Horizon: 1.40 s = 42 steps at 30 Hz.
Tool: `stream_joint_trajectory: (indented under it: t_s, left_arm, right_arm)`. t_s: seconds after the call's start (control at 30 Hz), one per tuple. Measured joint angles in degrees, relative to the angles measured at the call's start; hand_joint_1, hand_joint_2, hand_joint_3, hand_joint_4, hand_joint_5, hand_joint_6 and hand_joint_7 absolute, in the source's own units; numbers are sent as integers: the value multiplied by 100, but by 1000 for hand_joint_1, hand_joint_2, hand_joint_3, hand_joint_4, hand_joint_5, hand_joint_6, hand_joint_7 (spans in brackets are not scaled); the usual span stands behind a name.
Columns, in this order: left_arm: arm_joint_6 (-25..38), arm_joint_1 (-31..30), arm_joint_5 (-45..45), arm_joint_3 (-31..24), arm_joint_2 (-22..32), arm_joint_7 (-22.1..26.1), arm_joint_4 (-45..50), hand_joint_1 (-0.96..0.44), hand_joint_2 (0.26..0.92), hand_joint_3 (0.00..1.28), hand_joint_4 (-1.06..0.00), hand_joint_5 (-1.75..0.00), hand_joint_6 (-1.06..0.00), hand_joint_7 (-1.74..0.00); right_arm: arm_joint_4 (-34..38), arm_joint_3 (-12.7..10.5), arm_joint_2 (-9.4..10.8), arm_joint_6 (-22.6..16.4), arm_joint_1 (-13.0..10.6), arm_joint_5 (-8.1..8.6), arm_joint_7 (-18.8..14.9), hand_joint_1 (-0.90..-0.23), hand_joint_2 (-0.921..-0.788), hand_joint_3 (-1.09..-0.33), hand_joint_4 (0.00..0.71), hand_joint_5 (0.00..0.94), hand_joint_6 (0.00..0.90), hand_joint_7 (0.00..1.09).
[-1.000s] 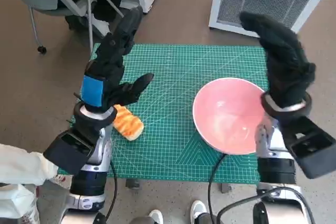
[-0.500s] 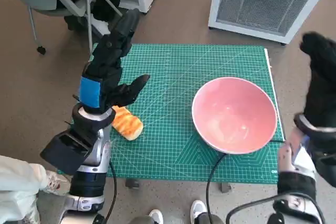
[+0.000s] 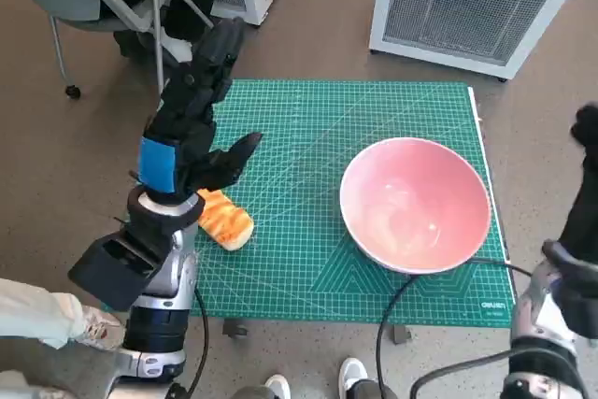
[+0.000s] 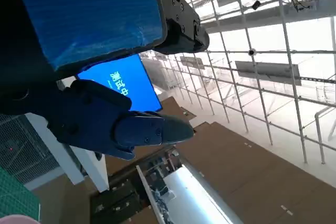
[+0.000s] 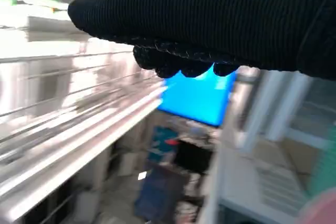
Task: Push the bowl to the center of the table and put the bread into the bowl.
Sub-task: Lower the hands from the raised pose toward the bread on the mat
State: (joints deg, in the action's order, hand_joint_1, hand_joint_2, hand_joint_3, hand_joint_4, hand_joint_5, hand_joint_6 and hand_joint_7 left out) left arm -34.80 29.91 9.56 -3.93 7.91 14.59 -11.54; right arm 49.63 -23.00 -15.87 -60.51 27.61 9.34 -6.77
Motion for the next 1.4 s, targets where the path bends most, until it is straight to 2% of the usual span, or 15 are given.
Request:
stream_joint_trajectory:
  t_s: [0.13,0.4,0.53,0.6,0.67,0.93,1.13,1.4]
  left_arm:
    - [3,-1,2,-5,0,2,0,-493,921,310,-265,-3,-376,-5]
    - [31,-3,5,-37,20,17,0,-483,921,312,-265,-2,-372,-2]
    - [39,-4,4,-45,43,23,0,-483,921,313,-265,-1,-371,-2]
    - [41,-4,3,-48,50,26,0,-484,921,313,-265,-1,-371,-2]
    - [50,-4,2,-47,53,39,0,-486,921,313,-265,-1,-371,-2]
    - [114,-39,0,-48,82,61,51,-492,921,314,-265,-1,-374,-3]
    - [189,-113,0,-62,122,65,146,-493,921,314,-265,-1,-375,-3]
    - [295,-222,-1,-79,193,68,357,-498,921,315,-264,0,-370,-1]
  right_arm:
    - [333,-2,123,13,-86,3,55,-457,-921,-961,182,1,-1,445]
    - [1016,28,289,67,-98,-23,255,-409,-921,-1000,162,0,-1,412]
    - [1298,63,399,114,-46,-25,307,-422,-921,-987,161,1,-1,428]
    - [1436,61,470,160,12,-3,298,-432,-921,-965,173,8,-1,472]
    - [1593,42,553,249,107,84,208,-443,-921,-941,186,14,-1,518]
    - [2061,-212,776,797,585,621,-427,-475,-921,-880,191,13,5,537]
    - [2247,-297,832,1085,912,671,-453,-489,-921,-859,194,11,24,562]
    - [2351,-190,946,1310,1309,525,-36,-479,-921,-865,206,14,50,580]
